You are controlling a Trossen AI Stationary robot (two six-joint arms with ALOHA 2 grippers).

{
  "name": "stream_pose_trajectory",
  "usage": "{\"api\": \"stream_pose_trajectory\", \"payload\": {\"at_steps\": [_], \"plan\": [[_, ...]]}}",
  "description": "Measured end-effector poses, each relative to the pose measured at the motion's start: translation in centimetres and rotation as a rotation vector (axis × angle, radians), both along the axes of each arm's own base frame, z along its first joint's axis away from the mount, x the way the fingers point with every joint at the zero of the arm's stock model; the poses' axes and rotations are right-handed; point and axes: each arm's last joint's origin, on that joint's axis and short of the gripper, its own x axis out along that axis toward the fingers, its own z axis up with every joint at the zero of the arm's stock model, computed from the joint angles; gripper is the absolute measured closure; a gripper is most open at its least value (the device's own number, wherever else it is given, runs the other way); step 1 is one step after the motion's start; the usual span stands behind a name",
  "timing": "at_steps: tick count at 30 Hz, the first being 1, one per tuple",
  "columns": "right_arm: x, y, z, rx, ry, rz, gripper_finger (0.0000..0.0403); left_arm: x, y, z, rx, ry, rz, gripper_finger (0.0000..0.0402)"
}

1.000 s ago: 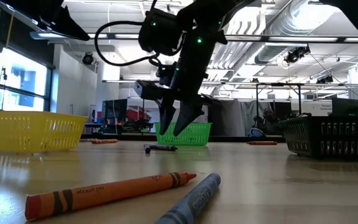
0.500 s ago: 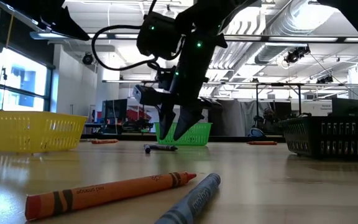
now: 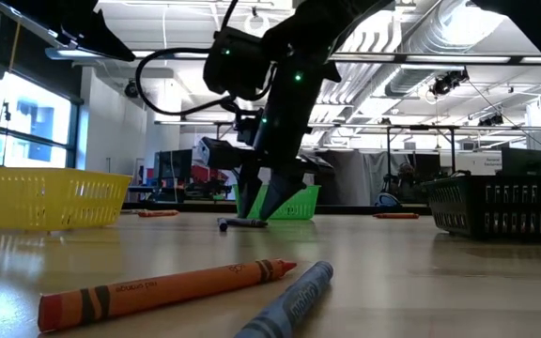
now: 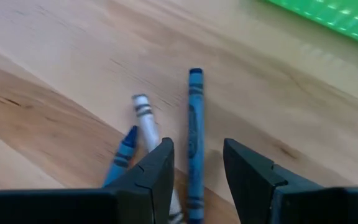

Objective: Sort crayons
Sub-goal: Put the blue crayon into the yellow basket

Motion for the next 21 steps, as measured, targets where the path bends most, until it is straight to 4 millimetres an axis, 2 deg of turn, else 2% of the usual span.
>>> {"api": "stream_pose_trajectory", "payload": {"at_steps": [14,21], "plan": [[0.07,0.04,-0.5,-0.031,-0.004,-0.037,0.0275,-0.01,0.0,0.0,0.006,0.006,-0.002,0.0316],[-0.03,-0.01,-0.52,-0.043,0.007,-0.041,0.0338,-0.01,0.0,0.0,0.007,0.007,-0.002,0.0316]]}}
